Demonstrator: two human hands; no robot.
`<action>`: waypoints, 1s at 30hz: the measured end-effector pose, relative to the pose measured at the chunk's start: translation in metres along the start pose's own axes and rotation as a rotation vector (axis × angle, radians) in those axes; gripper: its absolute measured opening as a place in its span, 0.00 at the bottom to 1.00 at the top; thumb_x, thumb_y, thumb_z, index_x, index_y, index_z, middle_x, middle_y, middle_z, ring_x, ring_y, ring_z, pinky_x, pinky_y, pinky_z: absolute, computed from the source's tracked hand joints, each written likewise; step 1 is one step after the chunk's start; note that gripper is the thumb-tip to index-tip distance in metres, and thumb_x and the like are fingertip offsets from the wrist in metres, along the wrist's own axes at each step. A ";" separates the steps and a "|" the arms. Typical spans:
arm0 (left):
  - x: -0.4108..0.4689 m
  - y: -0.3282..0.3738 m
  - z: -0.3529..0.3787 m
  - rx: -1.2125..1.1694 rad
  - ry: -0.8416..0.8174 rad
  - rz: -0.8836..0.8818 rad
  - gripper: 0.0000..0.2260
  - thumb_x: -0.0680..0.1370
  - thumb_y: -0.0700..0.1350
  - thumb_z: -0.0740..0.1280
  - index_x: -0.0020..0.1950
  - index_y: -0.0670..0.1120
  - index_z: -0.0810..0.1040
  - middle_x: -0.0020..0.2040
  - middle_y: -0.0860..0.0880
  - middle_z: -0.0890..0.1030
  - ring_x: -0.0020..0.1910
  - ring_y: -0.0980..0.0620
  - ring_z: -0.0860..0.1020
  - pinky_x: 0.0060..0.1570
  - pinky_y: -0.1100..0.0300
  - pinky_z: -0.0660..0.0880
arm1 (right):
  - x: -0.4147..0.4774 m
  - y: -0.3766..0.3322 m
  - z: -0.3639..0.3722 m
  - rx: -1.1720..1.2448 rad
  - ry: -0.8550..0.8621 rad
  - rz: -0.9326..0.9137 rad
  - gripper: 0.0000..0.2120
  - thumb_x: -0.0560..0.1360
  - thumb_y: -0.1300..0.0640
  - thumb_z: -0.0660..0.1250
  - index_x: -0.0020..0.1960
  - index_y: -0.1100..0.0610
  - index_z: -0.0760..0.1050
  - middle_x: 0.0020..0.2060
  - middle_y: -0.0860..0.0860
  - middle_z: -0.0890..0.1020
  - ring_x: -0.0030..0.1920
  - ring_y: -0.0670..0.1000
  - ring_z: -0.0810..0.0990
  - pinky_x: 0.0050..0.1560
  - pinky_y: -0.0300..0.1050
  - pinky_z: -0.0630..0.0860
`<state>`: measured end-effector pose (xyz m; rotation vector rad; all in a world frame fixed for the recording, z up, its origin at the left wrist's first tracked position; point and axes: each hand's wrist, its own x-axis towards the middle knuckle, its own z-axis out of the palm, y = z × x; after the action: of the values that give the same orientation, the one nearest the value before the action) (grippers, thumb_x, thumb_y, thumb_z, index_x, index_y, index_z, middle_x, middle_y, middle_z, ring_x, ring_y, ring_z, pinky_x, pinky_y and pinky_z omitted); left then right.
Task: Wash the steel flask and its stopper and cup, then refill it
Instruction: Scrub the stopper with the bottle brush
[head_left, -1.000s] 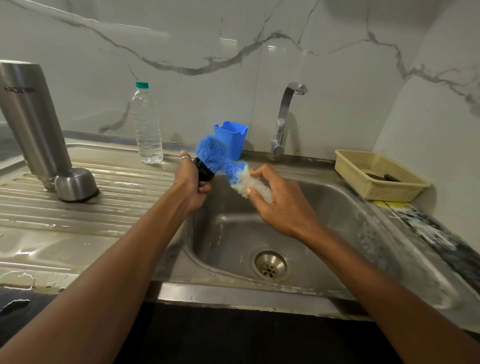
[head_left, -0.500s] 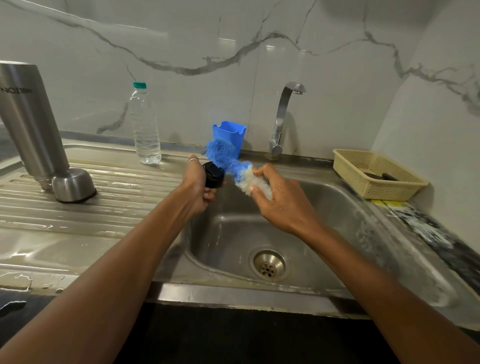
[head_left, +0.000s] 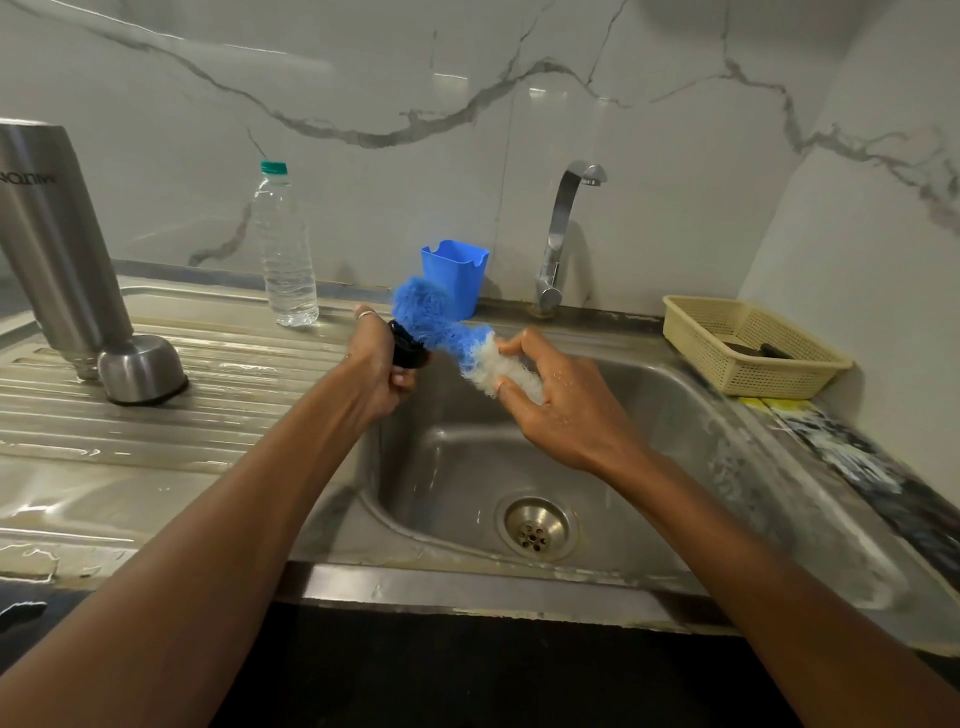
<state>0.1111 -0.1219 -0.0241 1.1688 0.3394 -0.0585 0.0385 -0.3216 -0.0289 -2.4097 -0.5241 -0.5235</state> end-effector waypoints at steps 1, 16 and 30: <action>-0.001 0.000 -0.001 0.008 0.007 0.002 0.27 0.86 0.61 0.43 0.39 0.46 0.67 0.20 0.50 0.71 0.18 0.57 0.59 0.16 0.69 0.54 | 0.000 0.002 -0.001 -0.013 -0.002 0.012 0.12 0.79 0.50 0.66 0.62 0.44 0.71 0.48 0.47 0.83 0.41 0.49 0.81 0.43 0.52 0.80; 0.001 -0.006 0.013 -0.052 -0.057 -0.013 0.29 0.85 0.64 0.43 0.46 0.45 0.73 0.26 0.49 0.77 0.24 0.56 0.66 0.18 0.68 0.57 | 0.001 -0.003 0.002 -0.012 0.040 0.016 0.14 0.80 0.51 0.66 0.65 0.47 0.72 0.47 0.49 0.83 0.41 0.49 0.81 0.40 0.46 0.77; 0.012 0.001 0.004 -0.148 0.004 0.044 0.26 0.86 0.62 0.45 0.48 0.46 0.73 0.40 0.48 0.78 0.32 0.56 0.73 0.18 0.68 0.61 | 0.000 -0.001 -0.001 0.009 0.021 0.012 0.13 0.79 0.50 0.67 0.63 0.46 0.71 0.50 0.43 0.80 0.46 0.51 0.81 0.47 0.49 0.78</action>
<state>0.1237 -0.1239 -0.0255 1.0291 0.3157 0.0076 0.0379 -0.3215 -0.0275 -2.3949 -0.5014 -0.5398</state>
